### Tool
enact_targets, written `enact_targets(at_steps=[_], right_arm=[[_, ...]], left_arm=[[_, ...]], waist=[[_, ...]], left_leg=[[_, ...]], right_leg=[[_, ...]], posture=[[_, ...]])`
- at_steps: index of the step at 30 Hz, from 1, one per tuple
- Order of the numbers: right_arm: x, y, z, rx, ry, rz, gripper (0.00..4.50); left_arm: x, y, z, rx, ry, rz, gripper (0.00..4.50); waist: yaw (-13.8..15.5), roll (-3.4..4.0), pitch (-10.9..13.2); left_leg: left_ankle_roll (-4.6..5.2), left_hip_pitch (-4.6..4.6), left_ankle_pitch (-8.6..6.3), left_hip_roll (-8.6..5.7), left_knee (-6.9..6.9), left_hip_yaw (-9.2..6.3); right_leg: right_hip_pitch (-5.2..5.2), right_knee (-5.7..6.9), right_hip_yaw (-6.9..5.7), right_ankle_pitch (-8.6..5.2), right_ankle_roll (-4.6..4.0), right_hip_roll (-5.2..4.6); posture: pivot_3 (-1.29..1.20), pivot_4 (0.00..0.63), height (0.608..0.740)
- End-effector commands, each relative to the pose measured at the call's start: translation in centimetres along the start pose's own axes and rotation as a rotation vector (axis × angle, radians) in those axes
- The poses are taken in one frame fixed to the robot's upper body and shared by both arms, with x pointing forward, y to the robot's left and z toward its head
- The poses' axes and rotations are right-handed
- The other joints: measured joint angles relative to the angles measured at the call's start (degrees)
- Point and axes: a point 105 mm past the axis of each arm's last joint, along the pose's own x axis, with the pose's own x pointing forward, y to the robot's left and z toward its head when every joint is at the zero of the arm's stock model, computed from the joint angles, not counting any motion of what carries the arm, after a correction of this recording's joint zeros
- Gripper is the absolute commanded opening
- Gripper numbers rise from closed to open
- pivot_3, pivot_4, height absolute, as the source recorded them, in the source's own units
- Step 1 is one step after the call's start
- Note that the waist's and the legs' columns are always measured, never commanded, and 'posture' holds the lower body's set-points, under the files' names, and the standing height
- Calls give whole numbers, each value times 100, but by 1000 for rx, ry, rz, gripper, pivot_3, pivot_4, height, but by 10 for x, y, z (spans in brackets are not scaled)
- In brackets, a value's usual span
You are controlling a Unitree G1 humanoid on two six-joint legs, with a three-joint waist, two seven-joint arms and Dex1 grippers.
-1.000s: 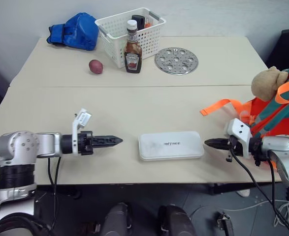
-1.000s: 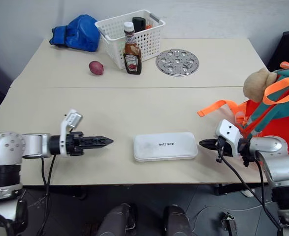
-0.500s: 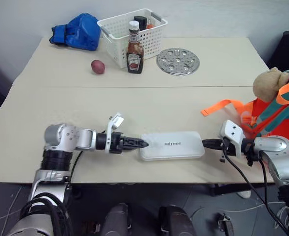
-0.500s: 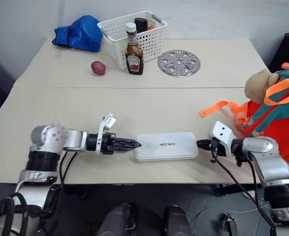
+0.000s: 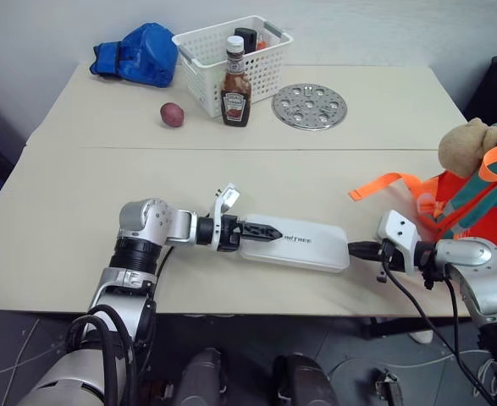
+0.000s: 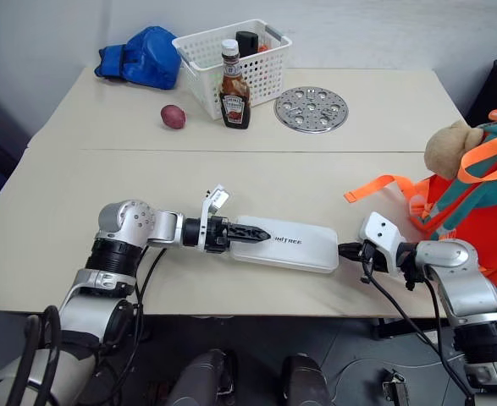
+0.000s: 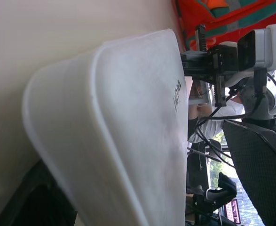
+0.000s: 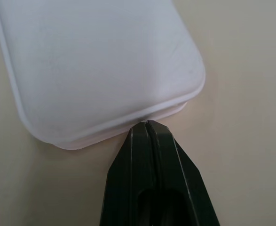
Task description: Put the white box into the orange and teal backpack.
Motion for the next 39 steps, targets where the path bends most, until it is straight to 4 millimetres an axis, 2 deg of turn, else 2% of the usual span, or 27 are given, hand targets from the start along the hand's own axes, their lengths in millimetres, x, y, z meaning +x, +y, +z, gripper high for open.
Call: enact_targets(at_steps=[1,7,10,12,16,19,25,30,34,39], right_arm=[[-1,2,10,-37,-41,-4,0],[-1,1,14,-24,-73,-44,0],[-5,4,18,-12,-94,-77,0],[-10,4,22,-3,-111,-135,0],[-42,-1,30,96,-152,-350,0],[-68,7,30,166,-146,-415,592],[-125,27,34,333,-137,-565,2641],[-143,22,37,390,-149,-666,4412],[-155,4,35,456,-199,-809,4462],[-141,-28,32,514,-240,-914,4462]], left_arm=[[2,-9,8,26,-11,-37,3851],[-9,-15,10,32,-28,-63,1951],[-18,-16,11,43,-59,-73,1238],[-28,-20,14,68,-100,-85,1211],[-63,-40,17,169,-186,-145,1211],[-81,-46,18,257,-240,-121,1211],[-105,-49,23,403,-338,-34,1211],[-107,-57,31,460,-388,-32,1211],[-106,-71,34,521,-418,-59,1211],[-103,-76,28,564,-405,-56,1211]], waist=[[-5,0,0],[-15,-2,1],[-30,-2,1],[-54,-1,1],[-109,-1,1],[-101,-1,1],[-5,-2,1],[6,-3,0],[5,-4,0],[-60,-4,0]], left_leg=[[0,0,0,0,0,0],[0,-4,0,2,0,1],[-1,-3,0,3,0,1],[-3,-3,-1,5,-1,-1],[-6,-11,0,6,-8,-2],[-8,-12,0,5,-12,-7],[-5,-12,-1,2,-21,-9],[0,-13,-3,1,-27,-7],[1,-15,-3,0,-36,-5],[-2,-13,0,0,-38,1]], right_leg=[[-1,0,0,0,0,0],[-8,6,0,0,0,1],[-8,6,1,0,0,1],[-9,7,1,0,0,1],[-21,11,1,0,0,0],[-19,9,-1,0,-1,0],[-12,-7,3,0,-1,-1],[-11,-17,5,-2,-4,-1],[-17,-17,7,-2,-4,-2],[-20,-14,8,-2,-4,0]], posture=[[0,150,740],[0,150,740],[0,150,740],[0,150,740],[0,150,740],[0,150,740],[0,150,740],[0,150,740],[0,150,740],[0,150,740]])
